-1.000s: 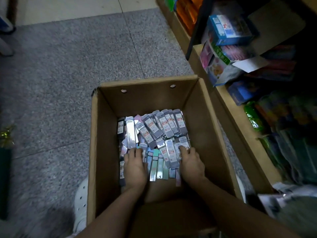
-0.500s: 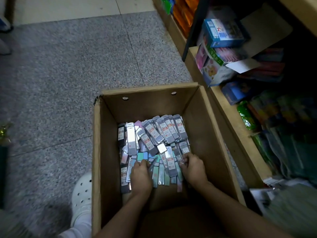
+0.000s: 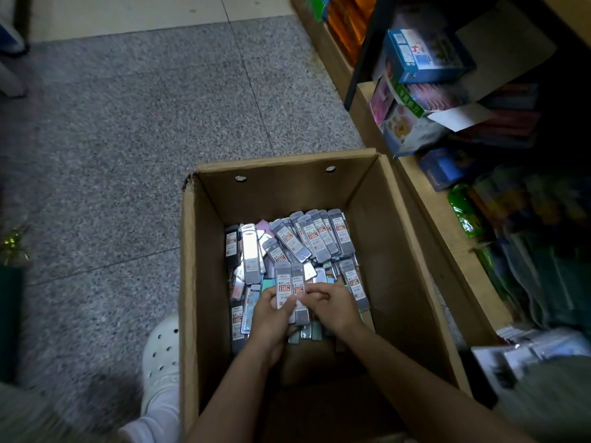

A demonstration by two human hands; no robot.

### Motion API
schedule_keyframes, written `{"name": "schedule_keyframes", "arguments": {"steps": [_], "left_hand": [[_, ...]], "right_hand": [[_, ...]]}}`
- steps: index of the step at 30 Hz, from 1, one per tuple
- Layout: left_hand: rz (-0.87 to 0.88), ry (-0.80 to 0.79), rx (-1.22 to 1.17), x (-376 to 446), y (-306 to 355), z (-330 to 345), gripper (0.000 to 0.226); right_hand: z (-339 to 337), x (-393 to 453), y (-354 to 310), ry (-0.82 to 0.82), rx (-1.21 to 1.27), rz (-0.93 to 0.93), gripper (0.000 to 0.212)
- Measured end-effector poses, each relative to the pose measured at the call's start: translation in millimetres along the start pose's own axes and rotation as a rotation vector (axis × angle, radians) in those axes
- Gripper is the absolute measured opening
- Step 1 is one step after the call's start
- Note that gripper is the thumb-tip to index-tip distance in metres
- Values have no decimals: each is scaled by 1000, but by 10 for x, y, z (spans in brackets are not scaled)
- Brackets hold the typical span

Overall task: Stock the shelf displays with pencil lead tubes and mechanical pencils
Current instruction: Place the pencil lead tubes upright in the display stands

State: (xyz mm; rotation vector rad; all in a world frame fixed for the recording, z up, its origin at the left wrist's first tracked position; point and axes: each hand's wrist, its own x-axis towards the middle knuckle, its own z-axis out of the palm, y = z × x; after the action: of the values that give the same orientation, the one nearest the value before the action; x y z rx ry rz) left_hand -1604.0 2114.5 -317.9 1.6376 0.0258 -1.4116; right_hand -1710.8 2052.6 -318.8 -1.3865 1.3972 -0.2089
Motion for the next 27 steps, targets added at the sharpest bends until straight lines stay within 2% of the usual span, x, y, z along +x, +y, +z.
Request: {"name": "schedule_keyframes", "arguments": {"steps": [2, 5, 7, 9, 12, 18, 22, 25, 27], "left_hand": [[-9, 13, -14, 11, -1, 5, 16], [-32, 16, -15, 28, -1, -23, 15], [-46, 4, -5, 41, -8, -35, 14], [-53, -7, -1, 54, -12, -37, 15], [-58, -16, -11, 63, -15, -42, 15], [-89, 21, -16, 52, -59, -34, 18], [-78, 28, 3, 24, -89, 29, 28], [-76, 24, 12, -4, -132, 58, 34], [-77, 3, 33, -39, -184, 61, 27]], "right_hand": [[-109, 28, 14, 29, -117, -12, 27], [-367, 94, 98, 163, -389, 18, 18], [-455, 101, 188, 120, -538, 70, 30], [-439, 110, 239, 89, -594, 65, 32], [-360, 171, 254, 101, -625, 23, 32], [-149, 193, 348, 137, -680, 11, 50], [-180, 182, 409, 148, -622, 7, 38], [-268, 128, 445, 167, -460, 0, 21], [-302, 75, 446, 195, -395, 8, 17]]}}
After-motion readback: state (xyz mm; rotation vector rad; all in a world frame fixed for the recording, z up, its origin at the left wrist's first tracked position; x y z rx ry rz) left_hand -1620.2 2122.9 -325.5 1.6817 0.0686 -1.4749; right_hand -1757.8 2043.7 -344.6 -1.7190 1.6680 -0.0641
